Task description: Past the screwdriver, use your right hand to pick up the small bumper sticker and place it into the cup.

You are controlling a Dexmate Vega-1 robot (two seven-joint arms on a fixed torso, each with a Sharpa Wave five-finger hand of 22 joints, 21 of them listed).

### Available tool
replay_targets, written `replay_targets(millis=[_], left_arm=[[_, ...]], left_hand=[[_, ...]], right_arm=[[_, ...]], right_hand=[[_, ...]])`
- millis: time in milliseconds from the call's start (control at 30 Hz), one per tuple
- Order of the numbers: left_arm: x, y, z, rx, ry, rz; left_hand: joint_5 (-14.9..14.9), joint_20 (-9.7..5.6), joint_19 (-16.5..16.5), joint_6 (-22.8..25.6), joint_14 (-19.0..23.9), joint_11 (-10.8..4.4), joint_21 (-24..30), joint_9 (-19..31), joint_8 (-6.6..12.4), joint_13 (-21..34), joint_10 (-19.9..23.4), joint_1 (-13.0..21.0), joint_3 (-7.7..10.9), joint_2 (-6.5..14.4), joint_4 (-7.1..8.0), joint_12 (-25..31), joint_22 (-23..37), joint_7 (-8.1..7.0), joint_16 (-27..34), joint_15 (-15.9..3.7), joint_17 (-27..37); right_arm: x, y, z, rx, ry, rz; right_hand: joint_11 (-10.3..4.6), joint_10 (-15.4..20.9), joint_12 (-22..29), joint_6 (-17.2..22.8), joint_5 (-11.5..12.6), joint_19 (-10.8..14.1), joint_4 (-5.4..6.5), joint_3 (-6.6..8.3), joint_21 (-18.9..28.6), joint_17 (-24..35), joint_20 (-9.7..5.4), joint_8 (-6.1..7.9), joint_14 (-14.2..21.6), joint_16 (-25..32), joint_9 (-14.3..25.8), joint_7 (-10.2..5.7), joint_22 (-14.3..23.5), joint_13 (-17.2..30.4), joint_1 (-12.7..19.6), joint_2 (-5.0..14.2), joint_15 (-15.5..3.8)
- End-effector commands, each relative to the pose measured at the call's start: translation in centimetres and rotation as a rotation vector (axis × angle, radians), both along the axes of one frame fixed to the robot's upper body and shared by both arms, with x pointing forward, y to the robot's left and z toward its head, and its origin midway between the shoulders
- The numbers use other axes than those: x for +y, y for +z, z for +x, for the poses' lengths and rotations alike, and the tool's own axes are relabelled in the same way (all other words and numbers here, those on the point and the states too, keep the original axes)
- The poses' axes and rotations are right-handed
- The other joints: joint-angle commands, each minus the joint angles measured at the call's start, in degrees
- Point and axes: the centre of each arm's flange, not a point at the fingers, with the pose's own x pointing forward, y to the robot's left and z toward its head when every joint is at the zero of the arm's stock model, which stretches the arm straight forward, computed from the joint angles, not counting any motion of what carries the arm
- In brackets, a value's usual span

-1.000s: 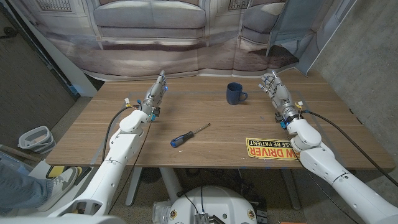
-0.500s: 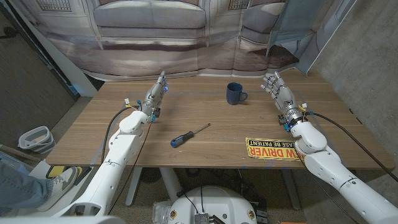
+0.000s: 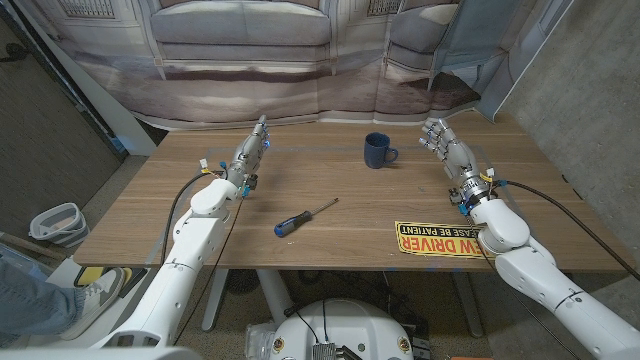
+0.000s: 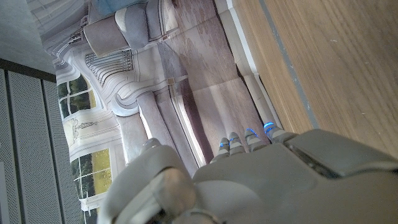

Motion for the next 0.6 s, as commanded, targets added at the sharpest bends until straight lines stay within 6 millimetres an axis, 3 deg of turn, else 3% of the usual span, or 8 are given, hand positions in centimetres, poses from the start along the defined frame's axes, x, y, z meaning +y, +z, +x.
replay_targets(millis=[33, 600], left_arm=[[-0.29, 0.27, -0.06, -0.021, -0.008, -0.015], [-0.41, 0.68, 0.03, -0.022, -0.002, -0.006]], left_hand=[[0.2, 0.70, -0.1, 0.2, 0.4, 0.03, 0.0, 0.2, -0.16, 0.2, 0.3, 0.7, -0.17, 0.0, -0.04, 0.2, 0.3, 0.16, 0.1, 0.10, 0.3], [0.2, 0.84, -0.1, 0.5, 0.4, -0.02, -0.1, 0.2, -0.26, 0.3, 0.4, 0.8, -0.34, 0.1, -0.08, 0.1, 0.3, 0.18, 0.0, 0.04, 0.3]], right_arm=[[0.18, 0.26, -1.54, -0.039, -0.091, -0.113], [0.38, -0.26, -2.35, -0.094, -0.171, -0.181]], right_hand=[[-0.13, 0.5, 0.2, 0.2, -0.3, 0.6, -0.17, -0.01, -0.2, 0.4, -0.91, -0.04, 0.5, -0.1, 0.3, -0.14, 0.2, 0.1, 0.5, 0.28, -0.11], [-0.70, 1.2, 0.2, 0.5, -0.2, 1.3, -0.21, -0.19, -0.4, 0.4, -1.05, -0.10, 1.2, 0.0, 0.3, -0.49, 0.2, 0.1, 0.4, 0.31, -0.61]])
